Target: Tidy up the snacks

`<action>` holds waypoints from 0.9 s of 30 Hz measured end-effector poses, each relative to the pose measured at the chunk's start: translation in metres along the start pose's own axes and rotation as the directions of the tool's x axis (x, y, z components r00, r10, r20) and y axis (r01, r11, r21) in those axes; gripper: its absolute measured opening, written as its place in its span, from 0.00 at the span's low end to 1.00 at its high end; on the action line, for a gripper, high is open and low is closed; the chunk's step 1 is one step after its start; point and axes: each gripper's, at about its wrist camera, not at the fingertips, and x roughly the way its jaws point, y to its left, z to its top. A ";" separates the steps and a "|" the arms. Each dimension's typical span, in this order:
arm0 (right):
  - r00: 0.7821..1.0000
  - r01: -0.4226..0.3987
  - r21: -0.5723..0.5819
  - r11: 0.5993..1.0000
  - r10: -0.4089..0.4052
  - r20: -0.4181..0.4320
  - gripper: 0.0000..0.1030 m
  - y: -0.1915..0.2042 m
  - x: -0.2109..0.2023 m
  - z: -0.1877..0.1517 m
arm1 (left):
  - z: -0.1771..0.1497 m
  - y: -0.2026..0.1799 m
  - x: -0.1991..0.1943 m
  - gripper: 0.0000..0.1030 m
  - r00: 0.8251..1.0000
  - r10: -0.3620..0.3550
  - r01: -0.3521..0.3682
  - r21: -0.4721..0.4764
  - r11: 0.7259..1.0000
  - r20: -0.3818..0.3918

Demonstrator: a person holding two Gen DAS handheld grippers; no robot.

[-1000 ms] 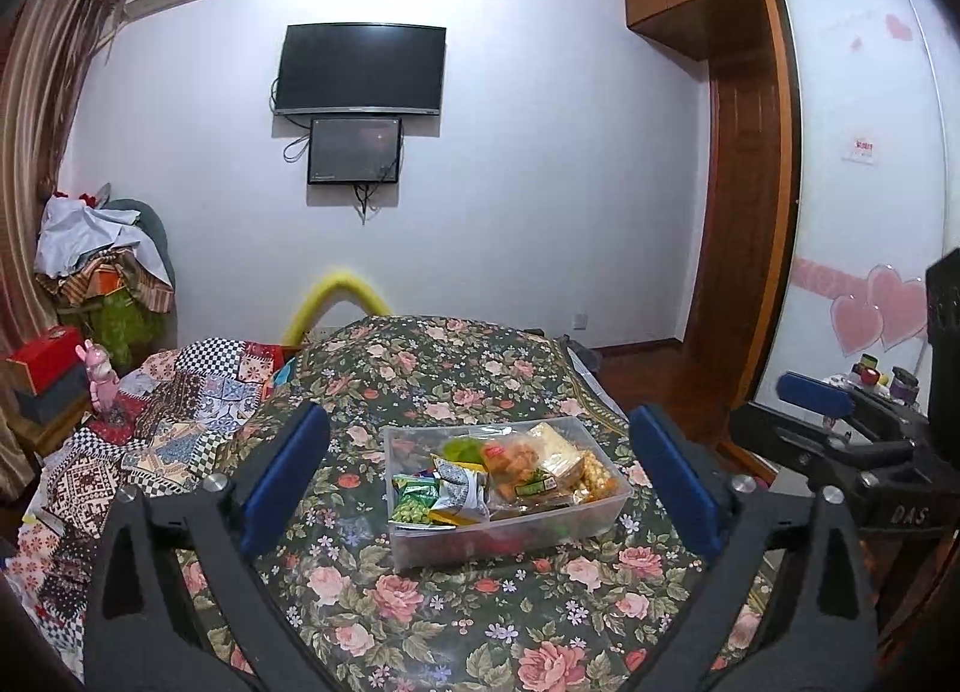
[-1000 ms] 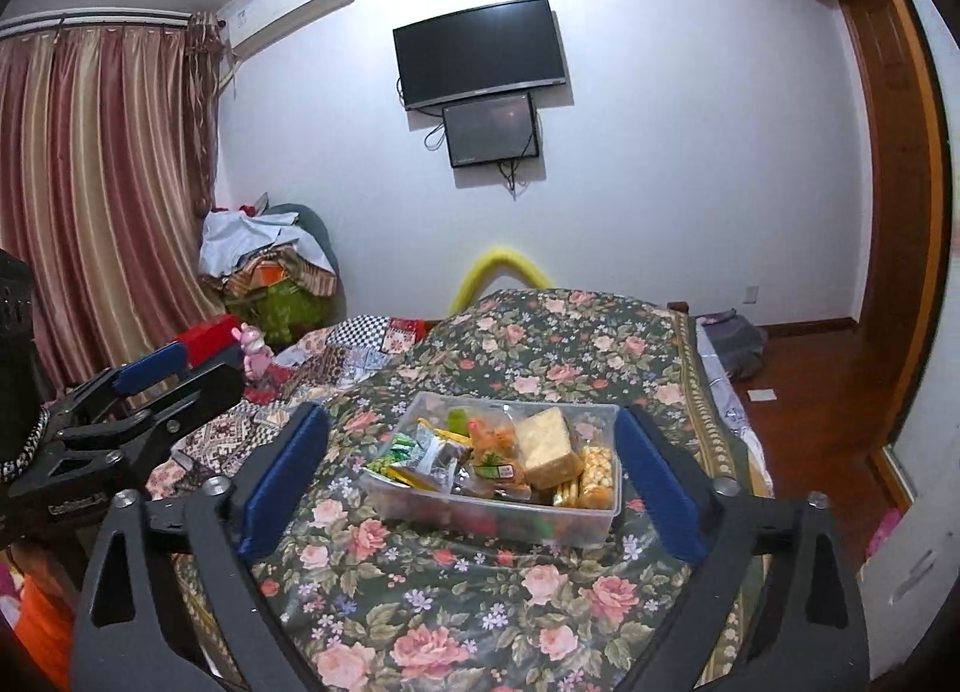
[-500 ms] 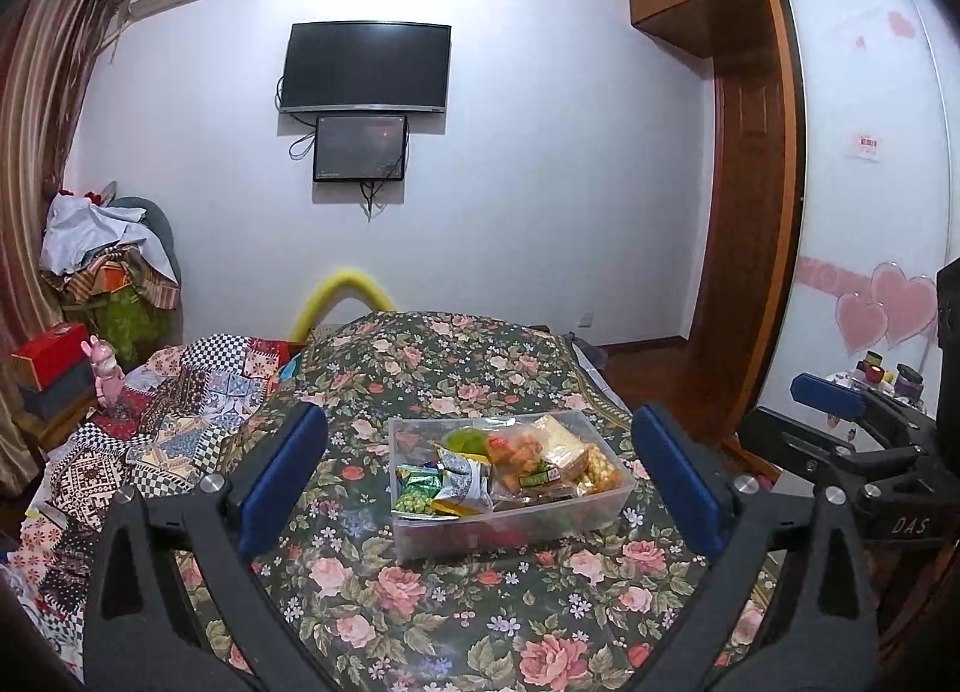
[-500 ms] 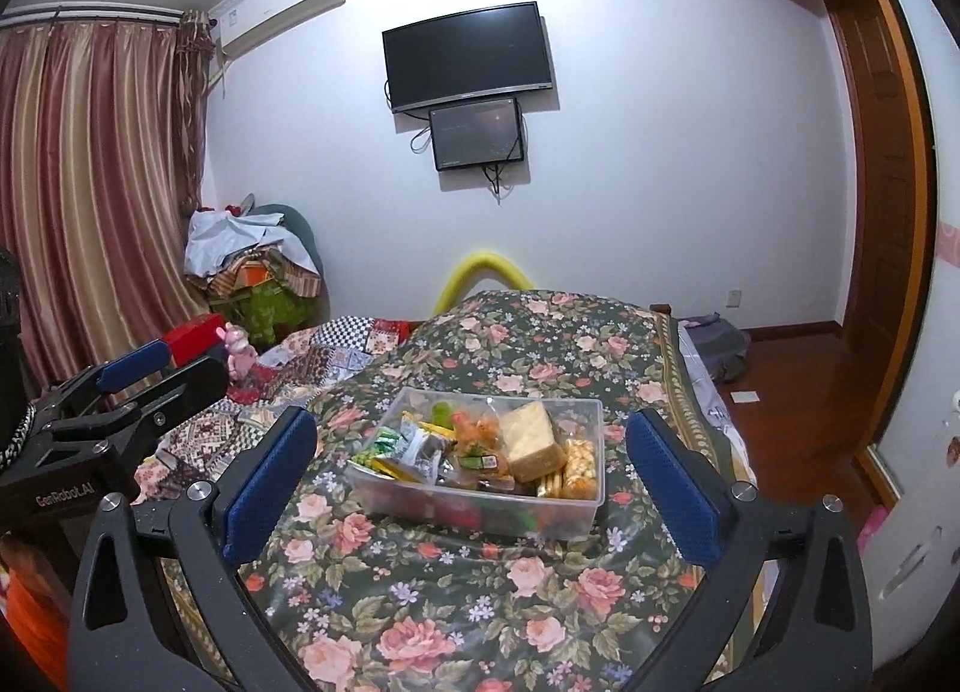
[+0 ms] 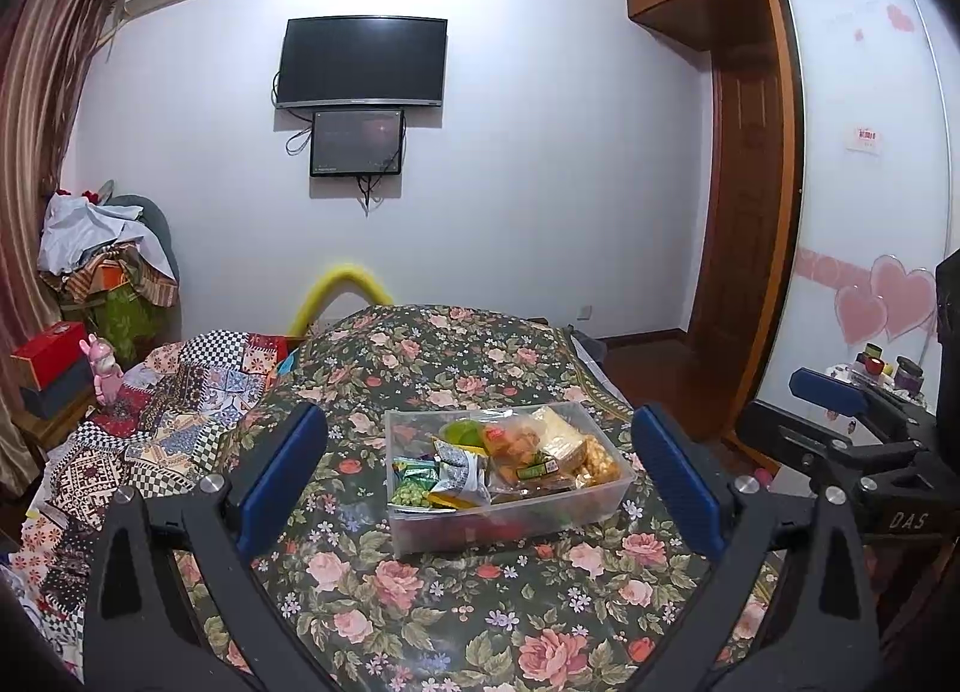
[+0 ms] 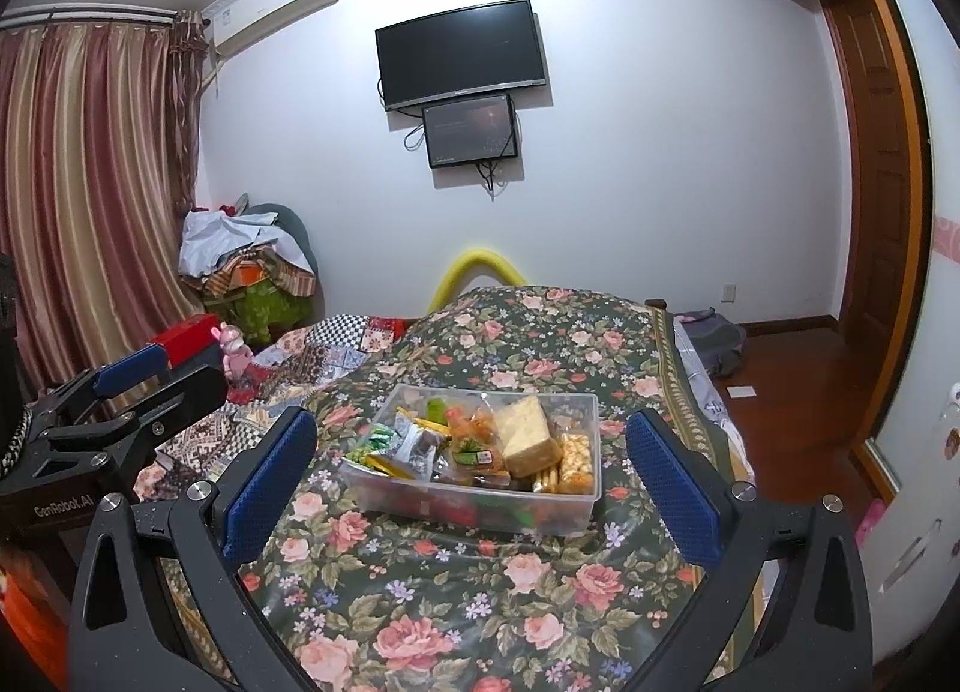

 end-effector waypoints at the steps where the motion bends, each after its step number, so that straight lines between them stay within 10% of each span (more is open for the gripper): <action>1: 1.000 0.001 0.000 1.000 -0.001 0.000 1.00 0.000 0.000 0.000 | 0.000 0.000 0.000 1.00 1.000 -0.001 0.001 -0.001 1.000 -0.002; 27: 0.999 0.036 -0.002 0.999 -0.036 0.008 1.00 -0.001 -0.005 0.001 | -0.002 -0.002 -0.001 1.00 1.000 -0.015 0.015 0.000 1.000 -0.002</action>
